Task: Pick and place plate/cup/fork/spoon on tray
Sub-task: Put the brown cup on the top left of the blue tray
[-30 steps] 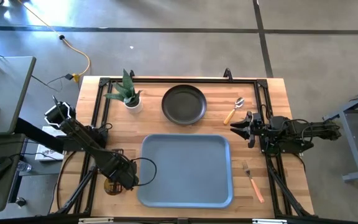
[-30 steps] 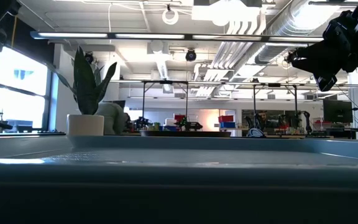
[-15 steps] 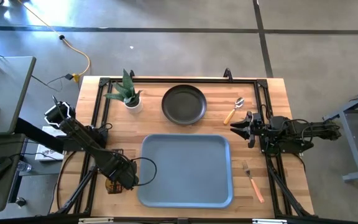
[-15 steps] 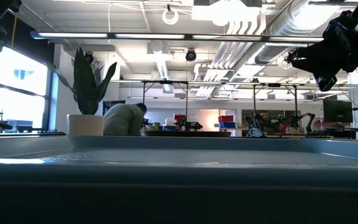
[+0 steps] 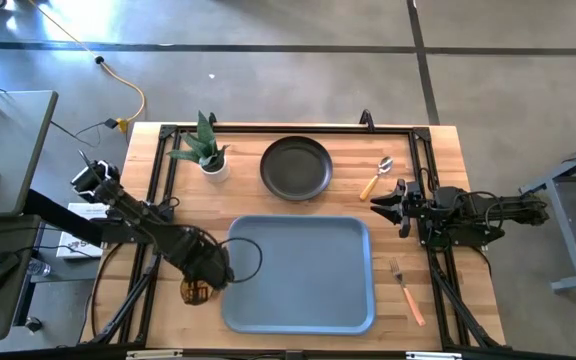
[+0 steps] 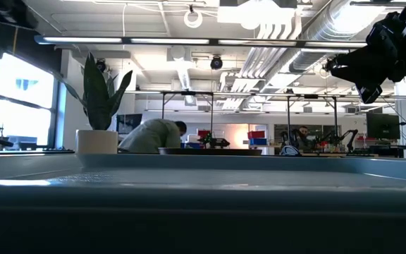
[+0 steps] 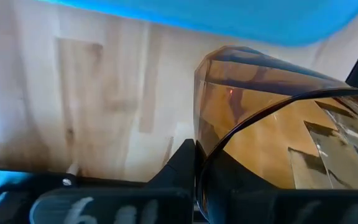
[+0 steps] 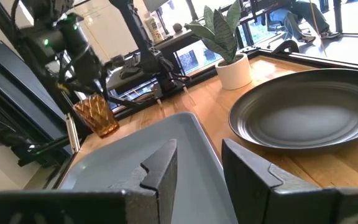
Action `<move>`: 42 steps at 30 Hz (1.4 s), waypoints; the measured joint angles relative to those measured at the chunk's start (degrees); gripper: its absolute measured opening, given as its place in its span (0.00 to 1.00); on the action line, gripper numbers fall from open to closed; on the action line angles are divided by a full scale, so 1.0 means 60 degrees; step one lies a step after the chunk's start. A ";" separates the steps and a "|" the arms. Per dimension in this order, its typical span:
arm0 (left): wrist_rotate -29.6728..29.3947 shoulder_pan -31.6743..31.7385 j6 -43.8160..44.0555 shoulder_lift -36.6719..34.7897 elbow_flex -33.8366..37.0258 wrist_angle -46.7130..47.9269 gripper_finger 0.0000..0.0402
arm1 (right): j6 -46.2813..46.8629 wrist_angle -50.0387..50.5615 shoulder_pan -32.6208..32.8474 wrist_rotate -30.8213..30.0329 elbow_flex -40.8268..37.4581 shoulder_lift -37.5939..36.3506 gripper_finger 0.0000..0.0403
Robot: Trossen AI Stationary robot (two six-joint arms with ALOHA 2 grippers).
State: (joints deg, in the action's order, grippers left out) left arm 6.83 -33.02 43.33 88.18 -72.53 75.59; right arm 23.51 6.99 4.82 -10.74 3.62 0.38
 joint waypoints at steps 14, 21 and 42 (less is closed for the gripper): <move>-0.2173 0.3002 -0.1560 -0.0220 -0.1237 0.0076 0.01 | 0.0000 0.0000 0.0000 0.0000 0.0003 0.0000 0.29; -0.2518 0.4473 -0.3356 -0.0219 -0.1802 0.0069 0.01 | 0.0000 0.0001 0.0000 0.0000 0.0003 -0.0004 0.29; -0.1111 0.5810 -0.5141 0.0820 -0.3126 0.0560 0.02 | 0.0000 0.0003 0.0000 0.0000 0.0000 0.0044 0.29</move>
State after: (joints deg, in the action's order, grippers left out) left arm 0.17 1.84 12.48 93.10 -91.29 78.95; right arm 23.51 7.01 4.82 -10.74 3.62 0.64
